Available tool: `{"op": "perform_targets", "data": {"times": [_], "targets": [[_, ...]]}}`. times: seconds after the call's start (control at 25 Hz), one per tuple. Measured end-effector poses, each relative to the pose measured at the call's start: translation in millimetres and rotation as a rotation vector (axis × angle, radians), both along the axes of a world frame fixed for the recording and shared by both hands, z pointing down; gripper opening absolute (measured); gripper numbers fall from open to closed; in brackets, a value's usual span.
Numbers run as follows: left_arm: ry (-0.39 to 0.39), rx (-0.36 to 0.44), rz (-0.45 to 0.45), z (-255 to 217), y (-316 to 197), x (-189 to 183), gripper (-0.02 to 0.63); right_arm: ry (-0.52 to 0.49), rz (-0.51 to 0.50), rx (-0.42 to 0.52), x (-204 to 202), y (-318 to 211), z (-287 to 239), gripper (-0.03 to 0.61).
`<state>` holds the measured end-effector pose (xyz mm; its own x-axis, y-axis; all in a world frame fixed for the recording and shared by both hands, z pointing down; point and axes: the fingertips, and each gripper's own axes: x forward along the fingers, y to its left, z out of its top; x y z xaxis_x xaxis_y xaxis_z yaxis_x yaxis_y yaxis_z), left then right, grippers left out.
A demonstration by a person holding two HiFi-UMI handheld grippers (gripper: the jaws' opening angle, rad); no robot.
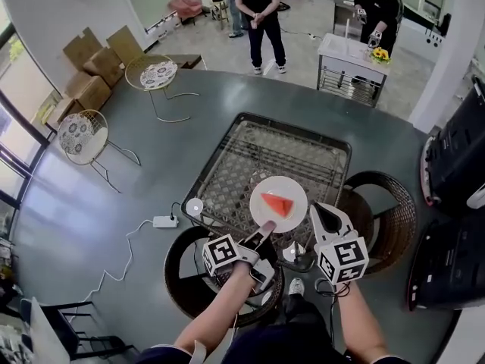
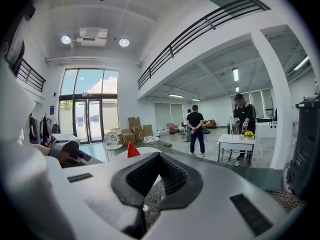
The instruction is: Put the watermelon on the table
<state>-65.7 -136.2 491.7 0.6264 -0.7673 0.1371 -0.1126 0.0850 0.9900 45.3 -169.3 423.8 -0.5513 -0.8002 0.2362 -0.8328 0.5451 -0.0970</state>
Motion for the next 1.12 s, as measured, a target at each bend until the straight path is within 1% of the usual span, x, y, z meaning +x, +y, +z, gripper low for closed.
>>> {"op": "perform_targets", "data": {"times": [0.16,0.44,0.84,1.12], "targets": [[-0.004,-0.020,-0.011,11.3,-9.9,1.0,0.014,0.000,-0.014,-0.015,-0.3,-9.7,8.3,0.000],[-0.003,-0.055,-0.034,45.8,-30.3,-1.7,0.014,0.018,-0.040,-0.046,-4.5,-26.2,29.7,0.000],[-0.035,-0.117,-0.065,108.2,-62.5,-12.8,0.014,0.051,-0.075,-0.101,-16.4,-50.5,61.3,0.000],[-0.041,-0.168,-0.079,150.0,-87.4,-17.9,0.014,0.076,-0.071,-0.140,-15.1,-65.6,82.7,0.000]]}}
